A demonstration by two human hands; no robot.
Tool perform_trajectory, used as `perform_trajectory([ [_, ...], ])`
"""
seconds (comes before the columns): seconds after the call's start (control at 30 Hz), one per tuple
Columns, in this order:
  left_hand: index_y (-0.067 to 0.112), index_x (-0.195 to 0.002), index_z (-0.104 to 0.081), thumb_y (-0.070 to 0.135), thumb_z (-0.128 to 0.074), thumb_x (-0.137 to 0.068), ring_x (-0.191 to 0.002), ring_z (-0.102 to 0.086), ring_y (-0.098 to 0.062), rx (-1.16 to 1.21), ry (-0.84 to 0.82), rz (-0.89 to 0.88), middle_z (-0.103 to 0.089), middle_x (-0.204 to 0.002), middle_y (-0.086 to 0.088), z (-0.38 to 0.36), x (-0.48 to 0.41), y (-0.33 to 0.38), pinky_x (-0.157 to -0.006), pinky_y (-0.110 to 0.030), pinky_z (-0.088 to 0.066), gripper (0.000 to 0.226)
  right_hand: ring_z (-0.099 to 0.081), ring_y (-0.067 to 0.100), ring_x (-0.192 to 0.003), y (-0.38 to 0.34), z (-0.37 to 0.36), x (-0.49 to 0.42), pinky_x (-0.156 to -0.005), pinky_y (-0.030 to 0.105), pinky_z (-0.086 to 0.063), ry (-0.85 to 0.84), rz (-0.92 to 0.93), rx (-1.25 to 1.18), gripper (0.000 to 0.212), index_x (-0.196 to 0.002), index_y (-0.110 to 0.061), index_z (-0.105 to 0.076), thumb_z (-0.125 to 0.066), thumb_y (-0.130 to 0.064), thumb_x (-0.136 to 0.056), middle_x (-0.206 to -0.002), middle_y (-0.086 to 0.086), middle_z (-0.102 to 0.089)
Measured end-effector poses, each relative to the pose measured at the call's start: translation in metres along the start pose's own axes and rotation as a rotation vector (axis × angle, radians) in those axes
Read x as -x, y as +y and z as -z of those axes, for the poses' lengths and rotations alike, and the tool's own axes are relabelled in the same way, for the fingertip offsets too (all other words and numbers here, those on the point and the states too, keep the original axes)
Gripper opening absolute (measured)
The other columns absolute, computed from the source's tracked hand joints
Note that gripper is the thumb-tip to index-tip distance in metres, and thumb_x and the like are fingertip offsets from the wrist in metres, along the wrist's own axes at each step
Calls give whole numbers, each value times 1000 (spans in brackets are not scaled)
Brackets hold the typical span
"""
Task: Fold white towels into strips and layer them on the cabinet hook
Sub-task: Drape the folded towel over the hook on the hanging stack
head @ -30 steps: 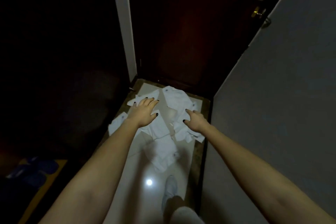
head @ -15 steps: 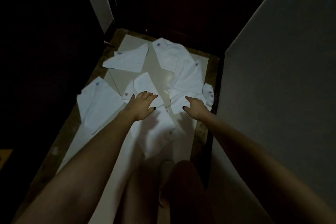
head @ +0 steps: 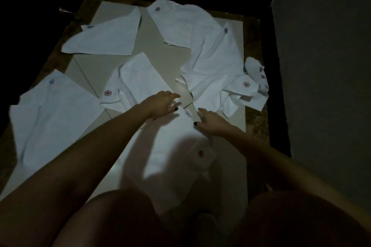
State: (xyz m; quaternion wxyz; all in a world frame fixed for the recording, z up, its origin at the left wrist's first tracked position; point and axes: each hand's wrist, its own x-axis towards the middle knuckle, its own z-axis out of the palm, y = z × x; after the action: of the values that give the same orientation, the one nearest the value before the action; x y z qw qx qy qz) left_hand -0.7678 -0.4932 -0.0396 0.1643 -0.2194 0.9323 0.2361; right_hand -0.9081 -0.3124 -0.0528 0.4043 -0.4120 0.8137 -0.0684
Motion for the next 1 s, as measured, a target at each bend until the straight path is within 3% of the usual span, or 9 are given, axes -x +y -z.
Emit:
perform_trajectory([
  [0.13,9,-144,-37,42,-58,-95,-125,-44,-37,82,-56,105,-41,-142,-20,-53,-18,-14,-100,-40,-39,63,-53,35,-118,23,-39,-8,-89,33,-41,-49,-51,-5,65,-143,-4,-36,-62,-38,-94,-132,19,-52],
  [0.23,4,-128,-44,41,-67,-89,-100,-53,-31,192,-69,193,-49,-122,-19,-67,-13,-21,-78,-35,-41,58,-55,34,-116,27,-44,-1,-92,34,-45,-60,-152,-51,47,-130,0,-49,-64,-25,-93,-127,19,-56],
  [0.3,7,-119,-45,36,-70,-87,-88,-52,-25,205,-104,208,-55,-110,-16,-70,-4,-22,-71,-33,-39,49,-57,32,-114,23,-43,4,-87,30,-44,-72,-207,-89,54,-129,2,-50,-69,-30,-90,-127,17,-56],
  [0.43,12,-87,-47,34,-64,-92,-83,-45,-22,89,-160,202,-59,-98,-14,-82,8,-21,-69,-32,-35,28,-58,4,-60,17,-65,7,-45,9,-41,-57,-236,-256,29,-84,-11,-52,-78,-22,-82,-82,2,-57],
  [0.5,8,-85,-50,30,-65,-92,-82,-46,-21,249,-133,159,-54,-90,-12,-78,8,-22,-68,-31,-31,28,-59,3,-75,9,-74,8,-57,8,-41,2,-201,-254,30,-93,-8,-53,-77,-22,-83,-90,-3,-56],
  [0.57,3,-85,-56,23,-68,-90,-80,-48,-19,514,-123,112,-54,-87,-9,-64,4,-24,-68,-30,-32,23,-56,25,-111,0,-72,1,-85,27,-45,52,-123,-229,60,-133,-5,-47,-74,-26,-85,-123,8,-55],
  [0.63,6,-86,-60,19,-67,-90,-78,-52,-15,682,-128,99,-57,-86,-5,-44,-2,-22,-65,-23,-36,15,-52,34,-120,-6,-61,-14,-95,37,-43,86,-38,-209,69,-144,-6,-43,-73,-29,-86,-133,17,-53],
  [0.77,10,-82,-61,12,-62,-89,-65,-54,-7,950,-30,136,-58,-74,3,4,6,-11,-54,-14,-39,8,-54,25,-82,-29,-12,-22,-73,34,-43,80,-55,-414,25,-90,-1,-62,-65,-25,-93,-88,13,-56],
  [1.0,19,-74,-51,10,-64,-90,-73,-45,-22,1165,152,291,-47,-77,-10,176,95,7,-59,-31,-31,23,-35,7,-53,-145,139,60,-51,20,-29,232,75,-687,45,-58,-14,-37,-59,-10,-97,-60,2,-32],
])
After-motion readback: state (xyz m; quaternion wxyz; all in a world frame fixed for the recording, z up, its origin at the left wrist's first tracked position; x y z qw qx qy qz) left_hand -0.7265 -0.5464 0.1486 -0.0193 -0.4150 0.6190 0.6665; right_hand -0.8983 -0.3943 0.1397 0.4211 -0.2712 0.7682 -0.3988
